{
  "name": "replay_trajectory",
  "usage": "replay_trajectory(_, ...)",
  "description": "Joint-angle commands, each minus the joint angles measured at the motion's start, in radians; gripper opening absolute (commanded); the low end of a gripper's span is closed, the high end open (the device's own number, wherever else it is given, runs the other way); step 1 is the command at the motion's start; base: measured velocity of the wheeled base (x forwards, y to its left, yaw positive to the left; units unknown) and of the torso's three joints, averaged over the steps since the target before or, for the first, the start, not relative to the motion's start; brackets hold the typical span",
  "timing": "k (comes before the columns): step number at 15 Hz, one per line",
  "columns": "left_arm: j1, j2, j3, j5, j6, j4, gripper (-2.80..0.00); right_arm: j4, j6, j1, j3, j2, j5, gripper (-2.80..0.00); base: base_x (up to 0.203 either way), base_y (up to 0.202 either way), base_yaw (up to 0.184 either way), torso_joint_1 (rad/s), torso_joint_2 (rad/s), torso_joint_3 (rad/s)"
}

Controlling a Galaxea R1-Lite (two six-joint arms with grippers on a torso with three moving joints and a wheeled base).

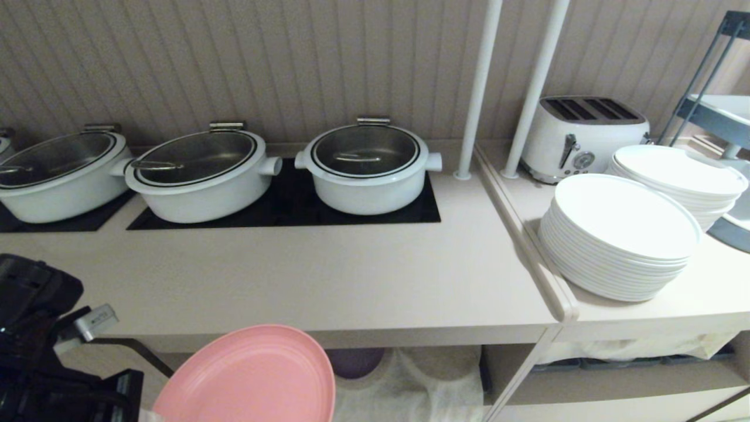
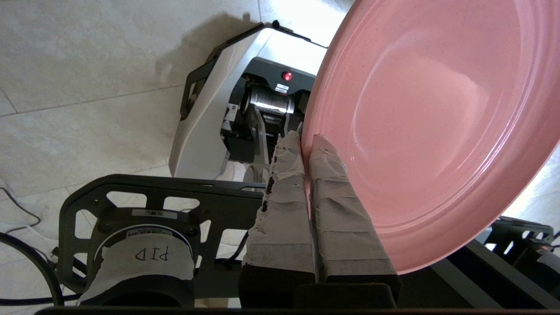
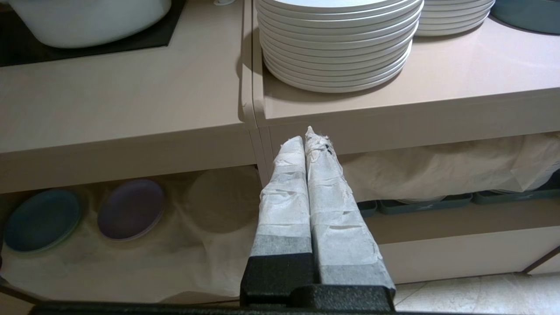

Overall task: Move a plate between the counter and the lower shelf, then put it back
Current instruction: Put the plate in the cupboard

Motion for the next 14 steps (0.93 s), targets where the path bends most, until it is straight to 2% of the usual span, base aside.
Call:
replay_trajectory(1, 0.000, 0.008, 0.001, -0.002, -0.004, 0.004, -2.80, -0.001, 0.000, 0.000, 0.000, 0.000, 0.000, -2.80, 0.000, 0.000, 0.000, 0.000, 0.00, 0.000)
replay_trajectory(14, 0.000, 0.005, 0.021, -0.001, -0.002, -0.021, -2.80, -0.001, 0.000, 0.000, 0.000, 0.002, 0.000, -2.80, 0.000, 0.000, 0.000, 0.000, 0.00, 0.000)
